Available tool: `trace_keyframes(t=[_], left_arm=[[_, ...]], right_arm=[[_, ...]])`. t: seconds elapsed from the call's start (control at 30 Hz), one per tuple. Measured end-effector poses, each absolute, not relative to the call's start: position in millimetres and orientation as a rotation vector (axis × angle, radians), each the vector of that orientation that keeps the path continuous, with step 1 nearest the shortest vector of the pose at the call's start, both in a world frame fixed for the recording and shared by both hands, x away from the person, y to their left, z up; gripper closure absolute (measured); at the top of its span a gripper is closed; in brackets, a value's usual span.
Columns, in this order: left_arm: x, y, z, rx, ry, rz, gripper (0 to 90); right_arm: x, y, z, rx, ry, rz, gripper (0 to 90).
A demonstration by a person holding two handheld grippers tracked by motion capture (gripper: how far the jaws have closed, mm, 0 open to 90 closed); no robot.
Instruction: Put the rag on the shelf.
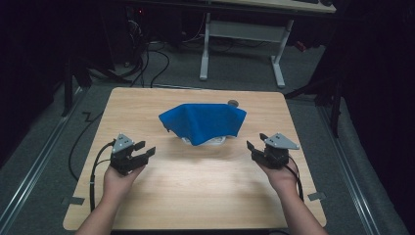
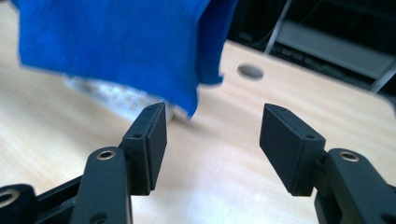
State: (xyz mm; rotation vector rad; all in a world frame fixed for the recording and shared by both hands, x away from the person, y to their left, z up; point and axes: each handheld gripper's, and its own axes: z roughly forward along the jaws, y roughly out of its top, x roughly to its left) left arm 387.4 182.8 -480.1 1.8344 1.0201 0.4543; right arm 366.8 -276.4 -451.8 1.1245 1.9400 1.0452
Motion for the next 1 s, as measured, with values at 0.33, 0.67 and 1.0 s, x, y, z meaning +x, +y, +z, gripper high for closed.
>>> trace_keyframes(t=[0.33, 0.67, 1.0], left_arm=[[339.7, 163.6, -507.3, 1.909, 1.012, 0.325, 47.2], [304.3, 132.4, -533.0, 2.038, 0.913, 0.233, 48.3], [308.9, 131.4, -533.6, 2.05, 0.927, 0.214, 47.7]], right_arm=[[323.8, -273.0, -471.2, 1.131, 1.966, 1.11, 38.8], [284.8, -261.9, -513.6, 1.164, 2.092, 1.021, 37.2], [291.5, -257.8, -521.6, 1.142, 2.137, 1.018, 37.1]])
